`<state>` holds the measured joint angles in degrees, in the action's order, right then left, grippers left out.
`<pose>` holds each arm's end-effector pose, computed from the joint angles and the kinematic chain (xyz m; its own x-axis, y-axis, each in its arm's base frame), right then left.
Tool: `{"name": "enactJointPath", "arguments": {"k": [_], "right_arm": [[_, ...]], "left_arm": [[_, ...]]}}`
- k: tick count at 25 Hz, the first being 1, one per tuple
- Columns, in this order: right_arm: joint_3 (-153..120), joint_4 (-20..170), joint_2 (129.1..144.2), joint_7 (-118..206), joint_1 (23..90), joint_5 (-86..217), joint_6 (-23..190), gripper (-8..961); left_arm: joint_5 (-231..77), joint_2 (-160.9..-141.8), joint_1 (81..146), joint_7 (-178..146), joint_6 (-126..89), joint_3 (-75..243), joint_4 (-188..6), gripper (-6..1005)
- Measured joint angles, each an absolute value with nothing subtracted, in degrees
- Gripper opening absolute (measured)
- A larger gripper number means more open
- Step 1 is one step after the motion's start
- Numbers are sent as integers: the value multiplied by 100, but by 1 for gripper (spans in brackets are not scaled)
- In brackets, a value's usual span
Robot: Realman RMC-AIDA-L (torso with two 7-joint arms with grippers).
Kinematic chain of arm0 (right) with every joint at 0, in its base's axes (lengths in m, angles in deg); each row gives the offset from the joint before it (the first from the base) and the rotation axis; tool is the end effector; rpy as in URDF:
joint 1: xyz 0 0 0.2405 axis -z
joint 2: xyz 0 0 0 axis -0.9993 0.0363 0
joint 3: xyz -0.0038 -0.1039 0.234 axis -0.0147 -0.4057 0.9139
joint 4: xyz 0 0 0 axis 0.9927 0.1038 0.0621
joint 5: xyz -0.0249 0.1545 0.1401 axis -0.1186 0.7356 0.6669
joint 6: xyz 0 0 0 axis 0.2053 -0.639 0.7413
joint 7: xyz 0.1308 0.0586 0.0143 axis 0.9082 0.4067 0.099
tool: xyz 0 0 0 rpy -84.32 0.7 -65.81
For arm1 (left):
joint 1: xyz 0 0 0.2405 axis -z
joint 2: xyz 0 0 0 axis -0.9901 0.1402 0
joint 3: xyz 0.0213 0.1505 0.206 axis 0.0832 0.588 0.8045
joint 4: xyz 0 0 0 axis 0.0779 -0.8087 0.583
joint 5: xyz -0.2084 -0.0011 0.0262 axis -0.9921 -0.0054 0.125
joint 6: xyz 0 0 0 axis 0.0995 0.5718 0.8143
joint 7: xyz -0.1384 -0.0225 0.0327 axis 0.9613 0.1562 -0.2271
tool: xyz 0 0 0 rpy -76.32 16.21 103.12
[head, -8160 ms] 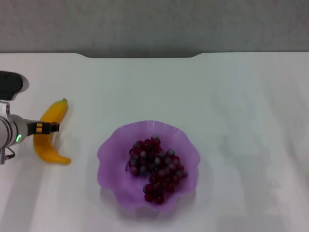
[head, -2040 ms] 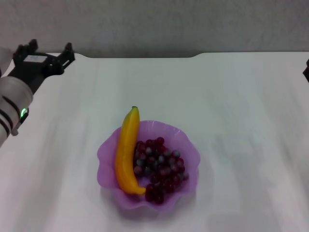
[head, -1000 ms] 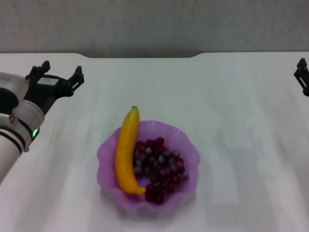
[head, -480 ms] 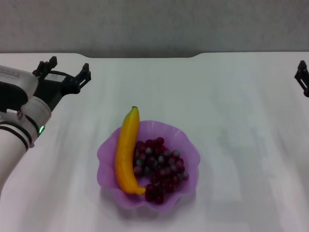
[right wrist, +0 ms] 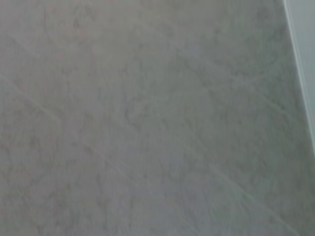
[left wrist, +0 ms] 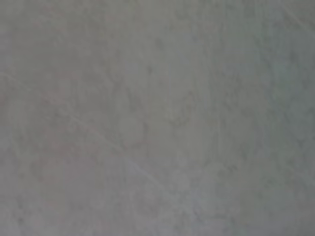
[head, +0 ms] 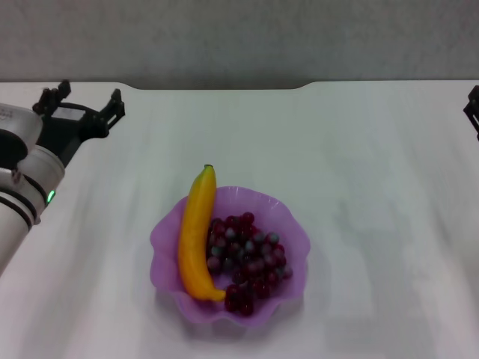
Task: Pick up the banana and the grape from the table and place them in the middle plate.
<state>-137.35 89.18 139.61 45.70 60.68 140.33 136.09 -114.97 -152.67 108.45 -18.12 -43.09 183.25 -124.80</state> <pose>0.3212 0.3677 0.0197 0.6376 0.0957 -0.7644 -0.7688 0.0165 -0.6393 -0.2662 0.4125 0.0006 0.7799 0.0440 0.6243 0.6209 -0.1804 -0.7629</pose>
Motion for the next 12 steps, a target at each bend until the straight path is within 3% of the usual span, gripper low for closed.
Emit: {"name": "enactJointPath", "arguments": {"k": [12], "right_arm": [[-13661, 8865, 13942, 4585, 6107, 13999, 14066, 892]], "left_arm": [[-11508, -15269, 10837, -1814, -4494, 18256, -12521, 892]]}}
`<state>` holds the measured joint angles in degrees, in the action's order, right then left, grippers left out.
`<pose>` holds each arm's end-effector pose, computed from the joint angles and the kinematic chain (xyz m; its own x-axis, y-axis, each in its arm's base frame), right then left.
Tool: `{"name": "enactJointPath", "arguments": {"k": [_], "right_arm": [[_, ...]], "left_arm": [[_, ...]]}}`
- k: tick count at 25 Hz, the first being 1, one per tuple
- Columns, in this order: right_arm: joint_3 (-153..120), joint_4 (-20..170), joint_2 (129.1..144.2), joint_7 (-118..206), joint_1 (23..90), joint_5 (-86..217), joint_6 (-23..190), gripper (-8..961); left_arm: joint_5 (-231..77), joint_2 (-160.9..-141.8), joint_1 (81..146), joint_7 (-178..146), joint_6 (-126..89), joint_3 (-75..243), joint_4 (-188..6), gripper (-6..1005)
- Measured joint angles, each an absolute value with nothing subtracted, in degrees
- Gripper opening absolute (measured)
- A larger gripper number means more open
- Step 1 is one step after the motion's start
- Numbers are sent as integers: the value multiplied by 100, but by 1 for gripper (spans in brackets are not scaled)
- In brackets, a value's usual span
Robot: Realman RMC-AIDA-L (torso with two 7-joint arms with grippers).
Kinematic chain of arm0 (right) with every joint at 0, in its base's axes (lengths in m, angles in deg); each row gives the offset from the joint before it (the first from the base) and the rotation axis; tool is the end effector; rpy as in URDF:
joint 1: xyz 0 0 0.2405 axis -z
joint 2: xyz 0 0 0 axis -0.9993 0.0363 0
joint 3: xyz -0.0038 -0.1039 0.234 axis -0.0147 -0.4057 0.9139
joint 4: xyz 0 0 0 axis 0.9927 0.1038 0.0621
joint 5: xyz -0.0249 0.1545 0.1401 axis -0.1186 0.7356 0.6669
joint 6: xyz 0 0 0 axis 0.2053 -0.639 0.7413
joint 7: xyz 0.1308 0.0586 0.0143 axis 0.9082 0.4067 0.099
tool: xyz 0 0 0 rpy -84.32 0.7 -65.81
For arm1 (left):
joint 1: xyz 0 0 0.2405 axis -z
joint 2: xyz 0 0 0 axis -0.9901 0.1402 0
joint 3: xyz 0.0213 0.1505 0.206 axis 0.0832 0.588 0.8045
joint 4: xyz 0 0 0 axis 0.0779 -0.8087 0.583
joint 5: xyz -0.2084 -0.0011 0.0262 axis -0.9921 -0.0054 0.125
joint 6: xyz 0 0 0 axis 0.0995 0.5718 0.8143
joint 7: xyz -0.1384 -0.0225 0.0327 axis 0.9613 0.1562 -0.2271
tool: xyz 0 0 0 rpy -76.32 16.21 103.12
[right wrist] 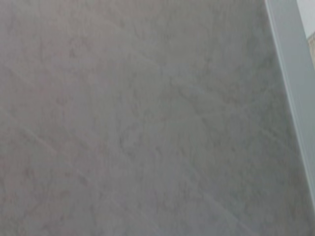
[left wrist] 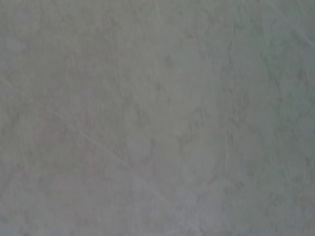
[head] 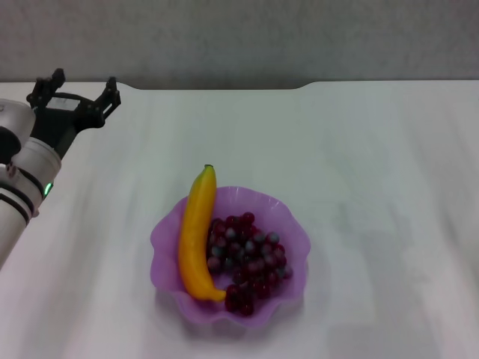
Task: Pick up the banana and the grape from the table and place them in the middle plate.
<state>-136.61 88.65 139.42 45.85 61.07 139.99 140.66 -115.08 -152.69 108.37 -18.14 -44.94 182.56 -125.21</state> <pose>0.3191 0.3640 0.0316 0.6379 0.1708 -0.7509 -0.7649 0.0269 -0.6436 -0.2620 0.4138 0.0067 0.7711 0.0056 0.6367 0.6282 -0.1694 -0.7594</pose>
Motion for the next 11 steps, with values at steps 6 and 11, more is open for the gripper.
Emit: {"name": "enactJointPath", "arguments": {"k": [6, 11], "right_arm": [[-13637, 8838, 13933, 4404, 6102, 13987, 14326, 892], [-13636, 8838, 13918, 4367, 6107, 13975, 14563, 892]], "left_arm": [[-11462, -15267, 10863, -1821, -4454, 18262, -12560, 892], [-11462, -15279, 10820, -1817, -4471, 18278, -12516, 892]]}}
